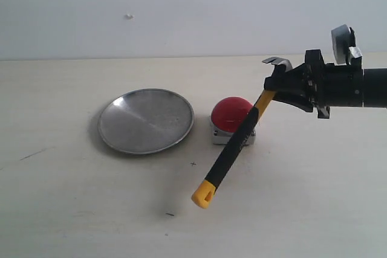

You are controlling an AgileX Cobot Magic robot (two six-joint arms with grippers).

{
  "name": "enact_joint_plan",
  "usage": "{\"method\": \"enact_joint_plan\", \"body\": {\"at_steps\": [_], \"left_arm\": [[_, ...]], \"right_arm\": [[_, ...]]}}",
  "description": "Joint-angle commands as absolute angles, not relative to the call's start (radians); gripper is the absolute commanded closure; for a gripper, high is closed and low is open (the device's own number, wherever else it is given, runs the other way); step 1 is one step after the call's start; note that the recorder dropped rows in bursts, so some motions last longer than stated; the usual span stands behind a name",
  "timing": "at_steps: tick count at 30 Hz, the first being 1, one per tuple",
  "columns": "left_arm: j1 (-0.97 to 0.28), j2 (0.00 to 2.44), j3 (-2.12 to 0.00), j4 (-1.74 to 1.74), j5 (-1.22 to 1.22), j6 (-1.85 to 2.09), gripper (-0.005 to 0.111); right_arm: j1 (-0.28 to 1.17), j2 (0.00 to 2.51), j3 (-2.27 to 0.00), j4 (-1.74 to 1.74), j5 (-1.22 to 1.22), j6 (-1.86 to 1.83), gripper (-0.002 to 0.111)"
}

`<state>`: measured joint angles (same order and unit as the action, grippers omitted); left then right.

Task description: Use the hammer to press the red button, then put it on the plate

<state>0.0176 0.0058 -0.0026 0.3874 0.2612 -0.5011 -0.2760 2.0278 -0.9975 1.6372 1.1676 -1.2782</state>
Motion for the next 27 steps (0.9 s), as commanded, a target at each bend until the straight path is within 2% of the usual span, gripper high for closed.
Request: {"method": "enact_joint_plan", "body": {"at_steps": [1,27], "left_arm": [[0.010,0.000,0.000,0.388,0.260,-0.501,0.107],[0.010,0.000,0.000,0.390,0.260,-0.499,0.107]], "right_arm": [[-0.278,1.973,-0.965,1.708,1.221,-1.311,0.108],[-0.278,1.721,-0.842,1.744,1.221,-1.339,0.108]]}}
